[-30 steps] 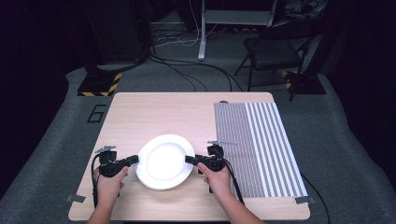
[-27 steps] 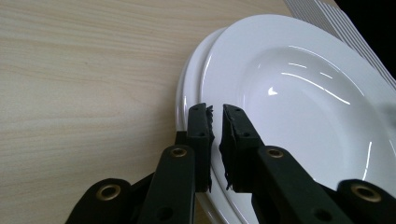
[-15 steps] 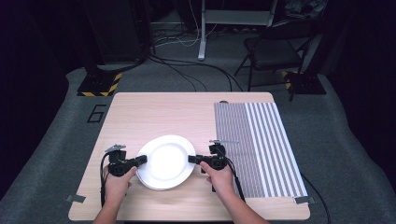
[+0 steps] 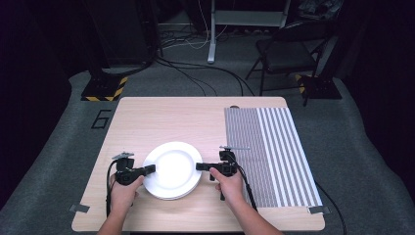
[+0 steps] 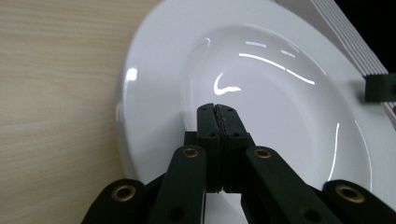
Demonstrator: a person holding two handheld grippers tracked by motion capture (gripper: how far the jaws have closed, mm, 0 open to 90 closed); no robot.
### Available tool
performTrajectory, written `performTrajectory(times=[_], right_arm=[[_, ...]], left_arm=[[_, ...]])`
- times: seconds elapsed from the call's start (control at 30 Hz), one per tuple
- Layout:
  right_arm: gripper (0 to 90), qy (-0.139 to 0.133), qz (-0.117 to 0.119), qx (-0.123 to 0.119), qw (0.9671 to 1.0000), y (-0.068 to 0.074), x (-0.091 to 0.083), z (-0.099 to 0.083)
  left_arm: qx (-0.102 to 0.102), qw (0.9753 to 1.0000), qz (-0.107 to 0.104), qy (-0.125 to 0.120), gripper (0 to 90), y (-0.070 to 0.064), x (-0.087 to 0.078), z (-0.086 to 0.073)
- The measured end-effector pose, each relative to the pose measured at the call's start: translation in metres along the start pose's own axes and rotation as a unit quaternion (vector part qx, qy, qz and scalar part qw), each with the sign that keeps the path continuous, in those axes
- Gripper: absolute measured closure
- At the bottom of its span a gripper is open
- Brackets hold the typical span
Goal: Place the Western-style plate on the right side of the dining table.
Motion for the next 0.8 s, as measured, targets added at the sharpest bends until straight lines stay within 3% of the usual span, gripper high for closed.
performTrajectory(times=[0.07,0.1,0.2,0.33,0.47,0.63,0.8], right_arm=[[75.7,0.004,0.001,0.004,1.0000,-0.002,0.000,0.001],[76.9,0.009,0.004,0.020,0.9997,-0.004,0.000,0.002],[77.9,0.008,0.006,0.028,0.9996,-0.005,0.001,0.003],[78.5,0.003,0.004,0.028,0.9996,-0.005,0.000,0.004],[80.0,0.002,0.008,0.042,0.9991,-0.006,-0.002,0.005],[82.1,-0.013,0.018,0.055,0.9982,-0.007,-0.016,0.013],[82.6,-0.021,0.021,0.050,0.9983,-0.007,-0.026,0.019]], left_arm=[[0.017,0.9998,0.011,0.006,88.0,-0.005,0.003,-0.001],[0.020,0.9997,0.014,0.006,84.2,-0.007,0.005,-0.001],[0.016,0.9998,0.010,0.007,81.3,-0.007,0.005,-0.001],[0.013,0.9999,0.005,-0.006,77.0,-0.006,0.001,0.002],[0.010,0.9997,-0.003,-0.022,74.4,-0.005,-0.006,0.005],[0.003,0.9992,0.004,-0.040,71.1,-0.001,-0.012,0.007],[0.000,0.9991,0.002,-0.043,68.1,-0.001,-0.011,0.008]])
Point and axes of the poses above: each handheld gripper's, and its own axes: x roughly forward along the jaws, z roughly out of its top, y roughly to its left, the point moved 3 cm from there along x, roughly forward along the jaws, and after that the axes turned 10 degrees about -y, right-handed, at the moved point
